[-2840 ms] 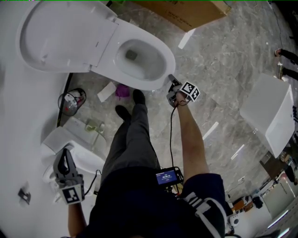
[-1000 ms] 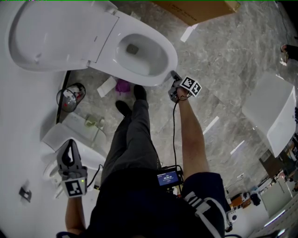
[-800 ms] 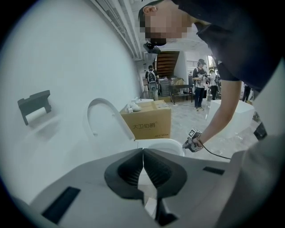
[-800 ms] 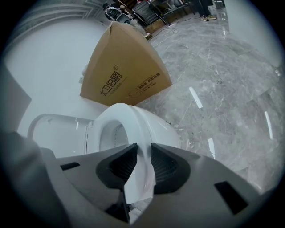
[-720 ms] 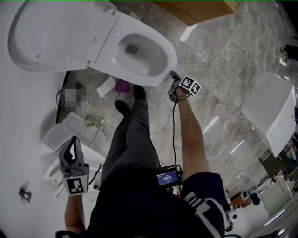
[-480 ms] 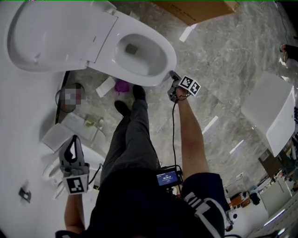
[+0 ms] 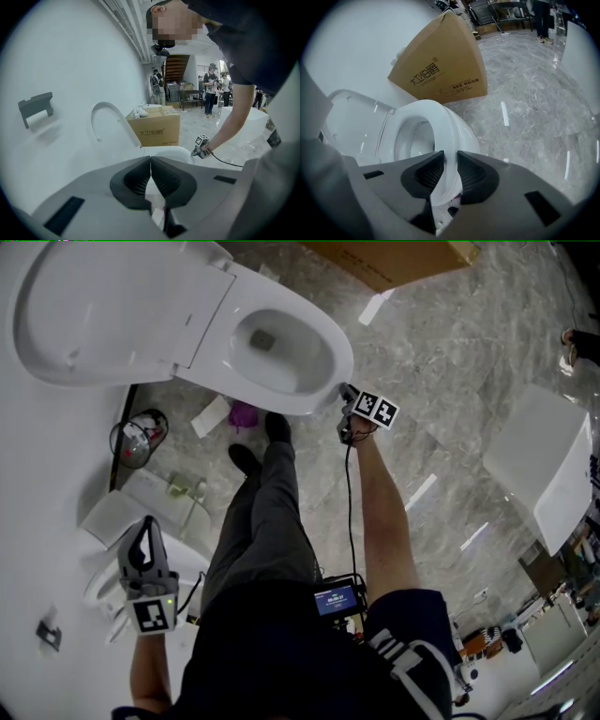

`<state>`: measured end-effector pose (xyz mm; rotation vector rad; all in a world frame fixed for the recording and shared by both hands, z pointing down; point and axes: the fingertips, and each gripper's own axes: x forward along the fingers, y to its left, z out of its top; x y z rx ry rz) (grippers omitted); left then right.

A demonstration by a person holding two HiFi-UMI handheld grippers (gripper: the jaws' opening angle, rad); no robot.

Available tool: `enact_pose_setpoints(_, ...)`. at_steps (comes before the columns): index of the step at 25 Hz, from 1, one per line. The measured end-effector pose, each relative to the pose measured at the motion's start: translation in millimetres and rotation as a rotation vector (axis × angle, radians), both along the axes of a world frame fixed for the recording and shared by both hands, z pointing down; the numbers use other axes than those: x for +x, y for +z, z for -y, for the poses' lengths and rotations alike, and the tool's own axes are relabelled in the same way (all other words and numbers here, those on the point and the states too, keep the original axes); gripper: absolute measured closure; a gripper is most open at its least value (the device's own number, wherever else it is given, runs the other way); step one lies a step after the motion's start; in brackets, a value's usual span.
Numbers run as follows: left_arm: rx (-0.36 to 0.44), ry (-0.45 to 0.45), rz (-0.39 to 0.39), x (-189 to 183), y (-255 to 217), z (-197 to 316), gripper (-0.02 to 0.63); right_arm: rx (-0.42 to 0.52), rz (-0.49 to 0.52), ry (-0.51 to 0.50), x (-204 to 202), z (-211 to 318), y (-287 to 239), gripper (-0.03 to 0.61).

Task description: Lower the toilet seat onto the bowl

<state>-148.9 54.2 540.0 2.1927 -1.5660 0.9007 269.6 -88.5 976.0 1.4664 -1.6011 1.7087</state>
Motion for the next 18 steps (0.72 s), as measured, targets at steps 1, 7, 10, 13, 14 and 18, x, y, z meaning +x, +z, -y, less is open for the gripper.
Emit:
enact_pose_setpoints(1, -0.002, -0.001, 0.001, 0, 0, -1, 0.588, 0.001, -0.012, -0.017, 0, 0, 0, 0.469)
enact_pose_setpoints(7, 0.001, -0.004, -0.002, -2, 0, -3, 0.588, 0.008, -0.024, -0.03, -1, 1, -1, 0.471)
enact_pose_setpoints(10, 0.013, -0.005, -0.008, -3, -2, -1, 0.588, 0.007, -0.031, -0.04, -2, 2, -2, 0.472)
enact_pose_setpoints(13, 0.009, 0.0, -0.004, -4, -2, -3, 0.588, 0.017, -0.048, -0.066, -3, 3, -7, 0.457)
enact_pose_setpoints(14, 0.007, -0.003, -0.005, -4, -2, -4, 0.588, 0.02, -0.053, -0.074, -3, 3, -9, 0.456)
enact_pose_setpoints(18, 0.017, -0.004, -0.007, -5, -6, -4, 0.588, 0.032, -0.066, -0.078, -2, 3, -20, 0.468)
